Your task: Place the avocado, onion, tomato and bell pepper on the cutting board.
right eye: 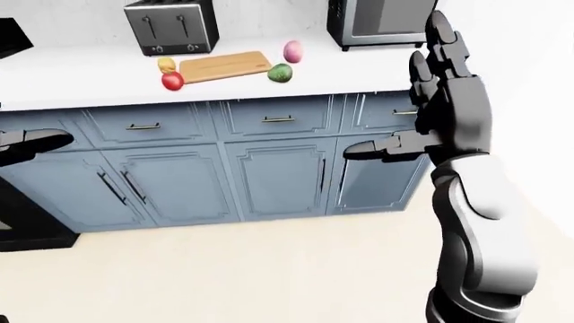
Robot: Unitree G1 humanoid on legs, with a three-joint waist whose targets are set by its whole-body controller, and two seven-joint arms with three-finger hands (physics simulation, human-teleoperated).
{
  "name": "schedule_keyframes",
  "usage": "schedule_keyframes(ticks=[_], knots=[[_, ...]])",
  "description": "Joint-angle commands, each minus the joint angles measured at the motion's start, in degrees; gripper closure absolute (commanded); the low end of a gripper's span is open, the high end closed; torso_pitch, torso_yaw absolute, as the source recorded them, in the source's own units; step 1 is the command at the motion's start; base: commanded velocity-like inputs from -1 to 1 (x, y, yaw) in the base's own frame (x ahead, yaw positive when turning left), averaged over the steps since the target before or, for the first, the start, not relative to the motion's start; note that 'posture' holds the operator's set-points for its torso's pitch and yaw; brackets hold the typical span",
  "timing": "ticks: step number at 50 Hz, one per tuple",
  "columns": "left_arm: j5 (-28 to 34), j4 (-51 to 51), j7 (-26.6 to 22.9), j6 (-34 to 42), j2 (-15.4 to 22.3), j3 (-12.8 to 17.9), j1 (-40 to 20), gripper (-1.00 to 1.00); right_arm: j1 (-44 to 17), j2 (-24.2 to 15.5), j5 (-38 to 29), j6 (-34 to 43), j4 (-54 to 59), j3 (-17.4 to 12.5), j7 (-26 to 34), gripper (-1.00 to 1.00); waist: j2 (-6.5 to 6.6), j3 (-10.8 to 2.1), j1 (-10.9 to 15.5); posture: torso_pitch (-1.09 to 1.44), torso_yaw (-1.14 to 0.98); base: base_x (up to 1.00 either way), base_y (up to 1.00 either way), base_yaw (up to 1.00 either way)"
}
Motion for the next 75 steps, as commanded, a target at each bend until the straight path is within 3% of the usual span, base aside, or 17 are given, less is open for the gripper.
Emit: schedule_keyframes(ticks=[1, 6, 14, 18, 21, 22, 23, 34, 43, 47, 48, 50, 60, 64, 71, 74, 75], knots=[[-0.94, -1.62, 0.07, -1.83, 1.25, 0.14, -1.54, -1.0, -1.68, -1.2, 0.17, -1.72, -1.05, -0.93, -0.61, -1.0, -0.09, -0.92, -0.29, 0.0, 0.0, 0.2, 0.16, 0.0], [-1.31, -1.21, 0.06, -2.67, 1.88, 0.06, -1.39, -1.0, -2.13, -1.84, 0.37, -1.65, -1.22, -0.84, -0.61, -1.0, -4.8, -1.01, 0.1, 0.0, 0.0, 0.2, 0.16, 0.0], [-1.58, -0.88, 0.36, -2.9, 2.23, 0.16, -1.55, -1.0, -3.28, -2.58, 1.58, -0.25, -1.4, -1.34, -1.04, -1.0, -3.53, -1.01, 0.0, 0.0, 0.0, 0.2, 0.21, 0.0], [-1.86, -0.93, 0.53, -2.71, 2.44, 0.35, -1.56, -1.0, -3.51, -2.88, 2.17, 0.24, -1.55, -1.35, -1.38, -1.0, -0.74, -0.97, -0.56, 0.0, 0.0, 0.21, 0.29, 0.0], [-2.04, -1.02, 0.63, -2.63, 2.56, 0.46, -1.48, -1.0, -3.72, -3.1, 2.47, 0.54, -1.66, -1.34, -1.56, -1.0, 4.54, -3.59, -1.1, 0.0, 0.0, 0.21, 0.32, 0.0], [-2.13, -1.13, 0.69, -2.53, 2.64, 0.52, -1.5, -1.0, -3.74, -3.19, 2.52, 0.54, -1.68, -1.35, -1.57, -1.0, 2.31, -1.44, -0.12, 0.0, 0.0, 0.2, 0.31, 0.0], [-2.21, -1.12, 0.75, -2.47, 2.72, 0.55, -1.58, -1.0, -3.86, -3.33, 2.68, 0.69, -1.75, -1.48, -1.59, -1.0, 3.05, -0.58, -0.32, 0.0, 0.0, 0.21, 0.32, 0.0], [-2.27, -0.85, 0.72, -2.76, 3.04, 0.73, -1.49, -1.0, -3.65, -3.69, 2.68, 0.41, -1.84, -1.48, -1.5, -1.0, -5.2, -1.05, 0.59, 0.0, 0.0, 0.23, 0.3, 0.0], [-2.41, -0.35, 0.62, -3.0, 3.47, 1.03, -1.59, -1.0, -4.07, -4.04, 3.09, 0.87, -1.81, -1.9, -1.76, -1.0, -2.28, -0.69, -0.63, 0.0, 0.0, 0.26, 0.28, 0.0], [-2.81, -0.42, 0.95, -2.56, 3.82, 1.02, -2.04, -1.0, -4.36, -4.37, 3.29, 0.96, -1.56, -1.96, -1.95, -1.0, 4.68, -2.35, -0.89, 0.0, 0.0, 0.26, 0.28, 0.0], [-2.82, -0.37, 1.0, -2.53, 3.88, 0.97, -2.12, -1.0, -4.45, -4.44, 3.36, 0.99, -1.48, -2.0, -1.96, -1.0, 2.23, -1.53, -0.55, 0.0, 0.0, 0.26, 0.28, 0.0], [-2.92, -0.36, 1.09, -2.5, 3.97, 0.92, -2.22, -1.0, -4.7, -4.68, 3.59, 1.22, -1.48, -2.08, -2.05, -1.0, 2.57, -0.97, -0.1, 0.0, 0.0, 0.26, 0.29, 0.0], [-2.92, -0.76, 1.13, -2.43, 3.96, 0.98, -1.92, -1.0, -4.41, -5.05, 4.07, 1.34, -1.85, -2.22, -2.15, -1.0, -4.45, -1.05, 1.04, 0.0, 0.0, 0.26, 0.28, 0.0], [-2.96, -0.77, 1.12, -2.36, 4.07, 1.04, -2.01, -1.0, -4.66, -5.25, 4.14, 1.4, -1.67, -2.31, -2.21, -1.0, -4.7, -1.2, 0.33, 0.0, 0.0, 0.26, 0.28, 0.0], [-3.2, -0.95, 1.28, -2.18, 4.26, 1.19, -2.1, -1.0, -4.64, -5.49, 4.32, 1.49, -1.74, -2.52, -2.2, -1.0, -1.08, -0.66, -0.81, 0.0, 0.0, 0.26, 0.28, 0.0], [-3.13, -0.81, 1.24, -2.37, 4.22, 1.15, -1.97, -1.0, -4.58, -5.52, 4.3, 1.36, -1.6, -2.47, -2.18, -1.0, 4.64, -3.68, -1.04, 0.0, 0.0, 0.26, 0.29, 0.0], [-3.08, -0.82, 1.22, -2.42, 4.16, 1.12, -1.87, -1.0, -4.6, -5.56, 4.34, 1.4, -1.61, -2.52, -2.19, -1.0, 2.63, -1.37, -0.35, 0.0, 0.0, 0.25, 0.28, 0.0]])
